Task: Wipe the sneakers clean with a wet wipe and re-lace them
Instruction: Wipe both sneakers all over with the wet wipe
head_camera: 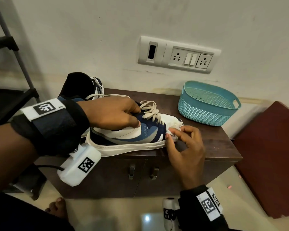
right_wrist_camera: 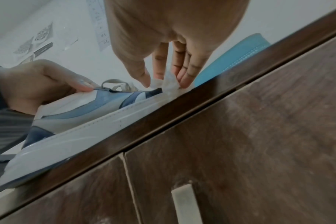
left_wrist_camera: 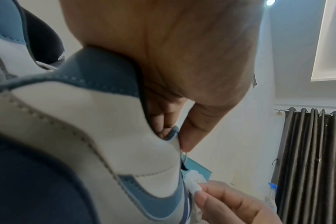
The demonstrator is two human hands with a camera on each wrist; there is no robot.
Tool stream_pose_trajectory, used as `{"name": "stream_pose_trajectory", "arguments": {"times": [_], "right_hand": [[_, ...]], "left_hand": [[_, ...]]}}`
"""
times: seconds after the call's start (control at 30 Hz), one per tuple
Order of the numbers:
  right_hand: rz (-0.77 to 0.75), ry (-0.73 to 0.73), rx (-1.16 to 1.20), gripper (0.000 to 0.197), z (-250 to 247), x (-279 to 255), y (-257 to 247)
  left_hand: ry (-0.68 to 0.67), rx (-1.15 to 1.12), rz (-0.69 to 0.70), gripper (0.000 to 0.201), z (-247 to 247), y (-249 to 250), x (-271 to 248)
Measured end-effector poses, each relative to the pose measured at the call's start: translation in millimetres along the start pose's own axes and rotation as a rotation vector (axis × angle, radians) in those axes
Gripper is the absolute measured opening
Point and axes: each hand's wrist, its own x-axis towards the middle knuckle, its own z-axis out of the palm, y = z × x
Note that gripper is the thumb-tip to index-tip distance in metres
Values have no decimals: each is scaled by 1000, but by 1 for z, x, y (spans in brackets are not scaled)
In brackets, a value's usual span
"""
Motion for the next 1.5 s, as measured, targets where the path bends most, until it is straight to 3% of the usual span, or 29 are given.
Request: {"name": "stream_pose_trajectory", "arguments": {"times": [0.23, 0.33, 0.47, 0.53, 0.63, 0.83, 0.97, 1.13, 1.27, 1.4, 1.5], "right_hand": [[19, 17, -160, 14, -10, 21, 22], [-69, 20, -108, 14, -3, 9, 7], [-243, -116, -52, 23, 7, -18, -13], [-192, -87, -52, 28, 3, -6, 0], [11, 59, 8, 30, -4, 15, 11], [-247, -179, 27, 29, 12, -20, -23], [-39, 46, 3, 26, 9, -5, 1], [-209, -148, 40, 23, 13, -23, -17], [35, 61, 70, 24, 8, -4, 0], [-190, -176, 106, 23, 12, -19, -25], [-71, -59, 106, 22, 10, -5, -3]], "left_hand": [[0, -12, -2, 20, 0, 0, 0], [-1, -17, 0, 22, 0, 1, 0], [-12, -33, 7, 22, 0, 2, 0], [-13, -35, 6, 22, 0, 3, 0], [-5, -26, 9, 22, 0, 3, 0], [-17, -46, 5, 24, 0, 3, 0], [-8, -56, 8, 25, 1, 3, 1], [-18, -68, 18, 27, -1, 2, 0], [-14, -65, 13, 26, 0, 2, 1], [-11, -53, 14, 26, 0, 2, 2], [-13, -50, 22, 26, 0, 3, 2]]}}
